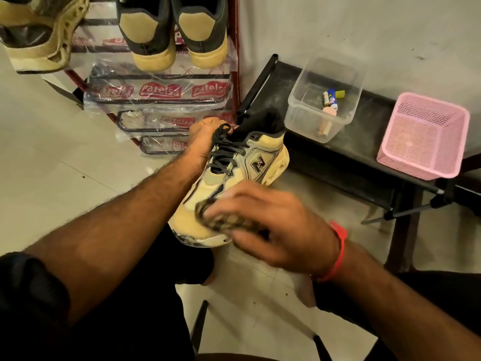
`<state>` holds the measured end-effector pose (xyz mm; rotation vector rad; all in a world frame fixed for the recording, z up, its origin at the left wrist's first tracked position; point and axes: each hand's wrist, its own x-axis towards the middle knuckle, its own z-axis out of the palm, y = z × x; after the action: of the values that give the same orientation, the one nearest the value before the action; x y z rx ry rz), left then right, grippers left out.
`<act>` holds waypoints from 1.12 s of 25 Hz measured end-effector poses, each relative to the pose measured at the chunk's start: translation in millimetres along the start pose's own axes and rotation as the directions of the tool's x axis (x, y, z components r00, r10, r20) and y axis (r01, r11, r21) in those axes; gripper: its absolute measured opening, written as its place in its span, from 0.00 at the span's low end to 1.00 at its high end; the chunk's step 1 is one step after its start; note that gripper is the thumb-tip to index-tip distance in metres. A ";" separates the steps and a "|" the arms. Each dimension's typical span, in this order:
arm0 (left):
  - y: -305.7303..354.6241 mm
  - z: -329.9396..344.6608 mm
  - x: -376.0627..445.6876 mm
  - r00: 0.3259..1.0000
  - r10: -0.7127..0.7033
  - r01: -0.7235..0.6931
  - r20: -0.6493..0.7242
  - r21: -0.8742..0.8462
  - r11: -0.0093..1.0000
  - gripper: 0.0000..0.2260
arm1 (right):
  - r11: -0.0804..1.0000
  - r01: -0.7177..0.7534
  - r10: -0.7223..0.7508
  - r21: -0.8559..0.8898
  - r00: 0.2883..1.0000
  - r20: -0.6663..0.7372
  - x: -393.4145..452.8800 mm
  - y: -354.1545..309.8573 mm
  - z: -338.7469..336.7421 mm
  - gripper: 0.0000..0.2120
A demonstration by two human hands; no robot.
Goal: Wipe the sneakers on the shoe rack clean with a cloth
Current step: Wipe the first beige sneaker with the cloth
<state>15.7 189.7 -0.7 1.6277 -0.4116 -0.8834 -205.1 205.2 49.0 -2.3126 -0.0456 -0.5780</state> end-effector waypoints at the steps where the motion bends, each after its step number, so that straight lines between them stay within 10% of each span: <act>1: 0.0 -0.7 -1.0 1.000 0.018 -0.018 0.002 0.005 1.000 0.10 | 0.997 0.070 -0.071 0.018 0.996 0.057 -0.6 -5.9 6.1 0.13; 6: 6.5 4.4 -5.7 1.000 -0.009 0.007 -0.017 -0.111 0.994 0.05 | 0.943 -0.297 0.265 -0.152 0.944 -0.198 -4.0 49.2 -35.4 0.13; 11: 6.5 -3.7 0.9 1.000 0.009 -0.010 -0.027 -0.050 0.999 0.05 | 0.999 -0.037 0.038 -0.015 0.992 0.116 -4.5 8.7 -7.6 0.13; 15: 7.8 -1.3 -2.2 0.999 0.005 -0.008 -0.049 -0.063 0.998 0.12 | 0.925 -0.309 0.293 -0.220 0.950 -0.103 -2.1 40.3 -29.7 0.14; 19: 7.1 1.8 -4.5 1.000 0.022 -0.022 0.016 -0.008 1.000 0.06 | 0.979 -0.092 0.113 -0.182 0.987 0.110 -5.0 15.7 -5.2 0.13; 23: 9.4 9.1 -13.1 0.999 0.000 -0.002 -0.037 -0.046 0.999 0.11 | 0.876 -0.337 0.310 -0.344 0.941 -0.133 -0.5 45.4 -34.5 0.16; 28: 9.0 8.8 -12.2 0.999 -0.012 0.012 0.046 0.004 1.000 0.11 | 0.962 -0.114 0.131 -0.249 0.990 0.053 -2.9 25.4 -9.5 0.13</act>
<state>3.0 189.8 11.4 1.6172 -0.4359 -0.9307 -206.4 180.7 37.0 -2.5540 0.1439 -0.4621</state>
